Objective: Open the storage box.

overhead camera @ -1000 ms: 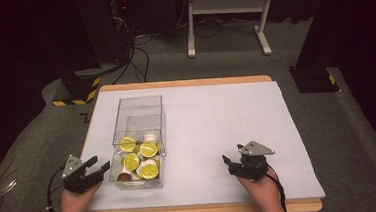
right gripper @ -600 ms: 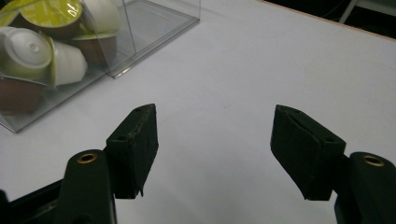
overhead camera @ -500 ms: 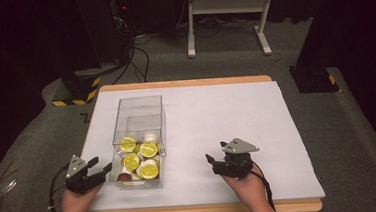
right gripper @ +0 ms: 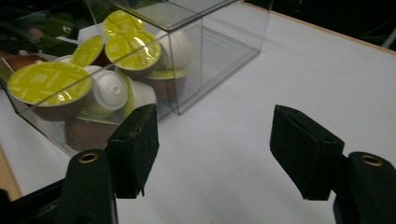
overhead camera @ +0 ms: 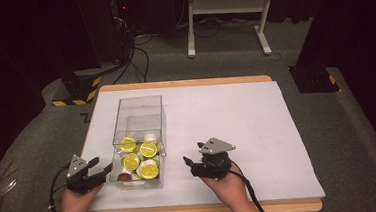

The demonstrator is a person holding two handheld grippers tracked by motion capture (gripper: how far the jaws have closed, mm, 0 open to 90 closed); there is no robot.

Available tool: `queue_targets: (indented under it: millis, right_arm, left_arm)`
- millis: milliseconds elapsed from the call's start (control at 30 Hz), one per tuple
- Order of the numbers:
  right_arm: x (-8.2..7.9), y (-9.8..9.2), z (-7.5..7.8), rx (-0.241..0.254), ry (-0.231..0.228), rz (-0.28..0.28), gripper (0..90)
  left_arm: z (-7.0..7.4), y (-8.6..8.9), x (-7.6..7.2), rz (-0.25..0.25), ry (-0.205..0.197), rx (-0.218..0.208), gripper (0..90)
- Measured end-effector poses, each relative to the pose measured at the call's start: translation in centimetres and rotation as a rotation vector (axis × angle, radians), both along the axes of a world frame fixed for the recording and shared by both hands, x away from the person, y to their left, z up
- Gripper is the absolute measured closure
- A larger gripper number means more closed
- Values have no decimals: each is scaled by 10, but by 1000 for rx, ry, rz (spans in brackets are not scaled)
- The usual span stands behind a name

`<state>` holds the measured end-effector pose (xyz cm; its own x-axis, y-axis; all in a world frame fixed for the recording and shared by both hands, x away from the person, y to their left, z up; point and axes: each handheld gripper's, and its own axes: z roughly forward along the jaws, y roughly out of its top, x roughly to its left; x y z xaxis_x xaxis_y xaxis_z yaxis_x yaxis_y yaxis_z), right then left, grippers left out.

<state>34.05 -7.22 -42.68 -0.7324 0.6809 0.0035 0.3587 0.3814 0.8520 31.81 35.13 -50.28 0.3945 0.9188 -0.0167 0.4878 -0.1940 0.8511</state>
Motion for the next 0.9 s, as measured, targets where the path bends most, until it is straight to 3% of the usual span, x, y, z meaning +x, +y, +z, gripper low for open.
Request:
queue_targets:
  millis: [267, 667, 900]
  right_arm:
    - [-7, 30, 5, -6, -25, 40, 386]
    - [-15, 84, 14, -18, -12, 158, 394]
    - [-19, 107, 12, -38, 4, 199, 409]
  left_arm:
    - [0, 0, 0, -6, -1, 4, 369]
    - [0, 0, 0, -6, 6, -3, 369]
    - [0, 0, 0, -9, 8, -4, 369]
